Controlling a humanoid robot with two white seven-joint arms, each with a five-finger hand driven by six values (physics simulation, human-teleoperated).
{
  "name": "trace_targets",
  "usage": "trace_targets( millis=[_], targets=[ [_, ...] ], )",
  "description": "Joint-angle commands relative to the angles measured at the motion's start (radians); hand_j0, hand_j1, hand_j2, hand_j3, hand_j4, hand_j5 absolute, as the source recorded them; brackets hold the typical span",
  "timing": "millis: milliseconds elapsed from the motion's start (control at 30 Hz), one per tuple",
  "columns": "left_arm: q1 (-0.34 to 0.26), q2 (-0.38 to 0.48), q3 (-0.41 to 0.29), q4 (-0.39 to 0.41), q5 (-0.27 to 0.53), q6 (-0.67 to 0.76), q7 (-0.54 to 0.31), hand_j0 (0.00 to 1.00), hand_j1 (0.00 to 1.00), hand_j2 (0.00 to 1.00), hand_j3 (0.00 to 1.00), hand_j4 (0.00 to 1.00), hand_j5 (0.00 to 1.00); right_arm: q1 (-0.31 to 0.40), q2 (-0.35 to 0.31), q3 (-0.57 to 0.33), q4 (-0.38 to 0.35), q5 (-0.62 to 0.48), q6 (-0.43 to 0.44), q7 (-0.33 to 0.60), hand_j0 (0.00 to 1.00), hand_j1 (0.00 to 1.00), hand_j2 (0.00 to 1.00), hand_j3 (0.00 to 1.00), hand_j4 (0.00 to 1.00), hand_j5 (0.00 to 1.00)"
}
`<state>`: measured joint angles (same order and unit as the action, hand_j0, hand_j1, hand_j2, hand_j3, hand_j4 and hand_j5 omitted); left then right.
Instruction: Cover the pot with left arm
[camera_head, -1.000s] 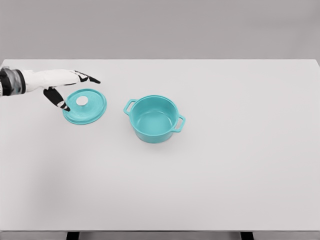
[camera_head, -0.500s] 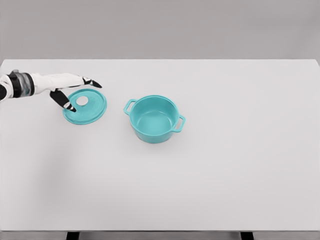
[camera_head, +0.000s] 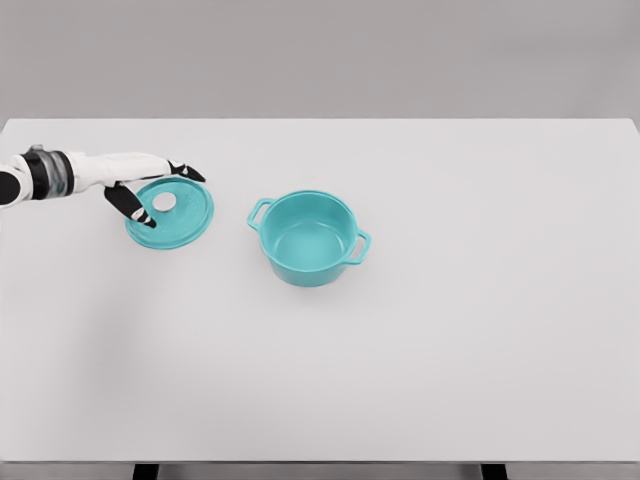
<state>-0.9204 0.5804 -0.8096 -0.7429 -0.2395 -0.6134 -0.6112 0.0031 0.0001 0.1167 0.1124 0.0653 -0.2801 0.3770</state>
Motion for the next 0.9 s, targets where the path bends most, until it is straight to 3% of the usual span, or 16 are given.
trace_targets(
  millis=[0,300,567,867],
  targets=[
    [0.002,0.001,0.003,-0.001,0.006,0.003,0.000,0.91,0.91,0.91,0.91,0.91,0.91,0.000,0.000,0.000,0.000,0.001,-0.001,0.000,1.00,1.00,1.00,1.00,1.00,1.00],
    [0.002,0.004,0.003,0.002,0.005,0.003,0.000,0.86,0.86,0.86,0.86,0.86,0.86,0.000,0.000,0.000,0.000,0.001,0.001,0.000,1.00,1.00,1.00,1.00,1.00,1.00],
    [0.003,0.015,0.006,0.000,0.014,0.003,0.000,0.70,0.70,0.70,0.70,0.70,0.70,0.000,0.000,0.000,0.000,0.001,-0.001,0.000,1.00,1.00,1.00,1.00,1.00,1.00],
    [0.008,0.018,-0.002,0.002,0.011,0.003,0.000,0.70,0.70,0.70,0.70,0.70,0.70,0.000,0.000,0.000,0.001,-0.001,-0.001,0.000,1.00,1.00,1.00,1.00,1.00,1.00]
  ],
)
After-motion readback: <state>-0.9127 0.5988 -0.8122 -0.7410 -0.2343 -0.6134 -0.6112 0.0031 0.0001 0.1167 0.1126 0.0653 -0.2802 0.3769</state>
